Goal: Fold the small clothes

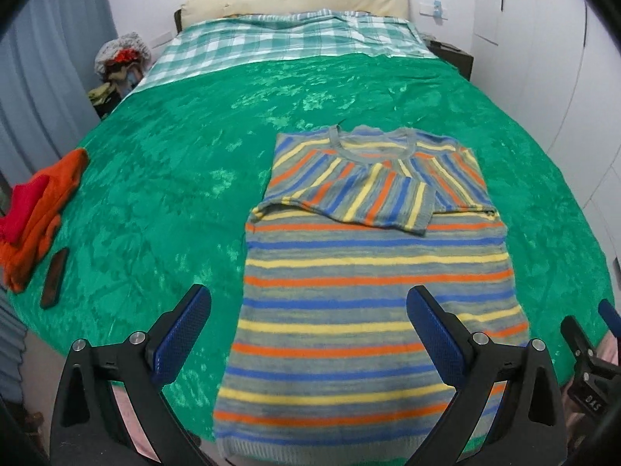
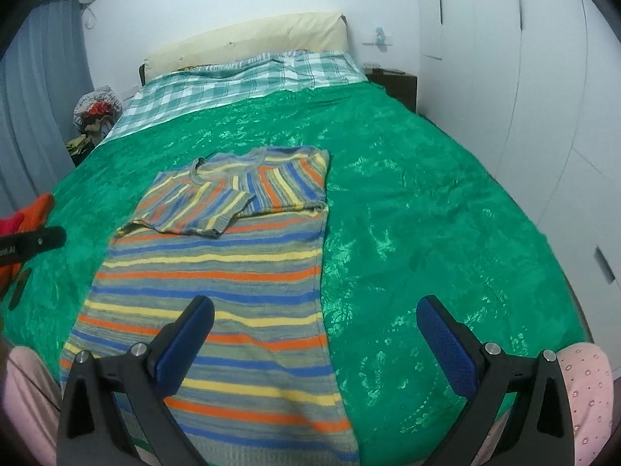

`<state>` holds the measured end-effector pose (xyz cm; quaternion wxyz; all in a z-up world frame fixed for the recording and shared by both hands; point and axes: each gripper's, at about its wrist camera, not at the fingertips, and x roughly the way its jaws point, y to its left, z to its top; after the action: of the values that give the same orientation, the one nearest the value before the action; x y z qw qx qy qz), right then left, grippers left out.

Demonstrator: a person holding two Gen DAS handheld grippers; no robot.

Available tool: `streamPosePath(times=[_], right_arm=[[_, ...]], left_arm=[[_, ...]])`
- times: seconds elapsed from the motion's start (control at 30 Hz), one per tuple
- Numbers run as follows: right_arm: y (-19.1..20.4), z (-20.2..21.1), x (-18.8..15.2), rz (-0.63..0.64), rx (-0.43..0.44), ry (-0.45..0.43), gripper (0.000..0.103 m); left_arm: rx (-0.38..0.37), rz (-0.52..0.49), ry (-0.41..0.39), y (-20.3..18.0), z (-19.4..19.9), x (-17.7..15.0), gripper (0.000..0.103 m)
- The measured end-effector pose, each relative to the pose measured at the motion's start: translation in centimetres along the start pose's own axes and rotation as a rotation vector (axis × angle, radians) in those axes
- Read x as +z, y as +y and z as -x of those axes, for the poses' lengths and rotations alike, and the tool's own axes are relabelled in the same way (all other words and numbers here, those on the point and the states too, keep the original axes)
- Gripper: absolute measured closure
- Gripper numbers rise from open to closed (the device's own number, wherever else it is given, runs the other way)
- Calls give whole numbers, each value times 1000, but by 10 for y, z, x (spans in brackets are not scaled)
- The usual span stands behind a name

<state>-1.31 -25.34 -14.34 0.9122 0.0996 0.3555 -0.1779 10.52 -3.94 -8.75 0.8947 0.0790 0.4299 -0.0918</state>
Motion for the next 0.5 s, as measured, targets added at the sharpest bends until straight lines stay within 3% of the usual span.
streamPosePath(times=[0.3, 0.5], right_arm=[[8, 15, 1, 31, -30, -24, 0], [12, 26, 6, 51, -67, 46, 0]], left_arm=[[4, -6, -7, -5, 20, -17, 2], [-2, 0, -9, -7, 29, -27, 2]])
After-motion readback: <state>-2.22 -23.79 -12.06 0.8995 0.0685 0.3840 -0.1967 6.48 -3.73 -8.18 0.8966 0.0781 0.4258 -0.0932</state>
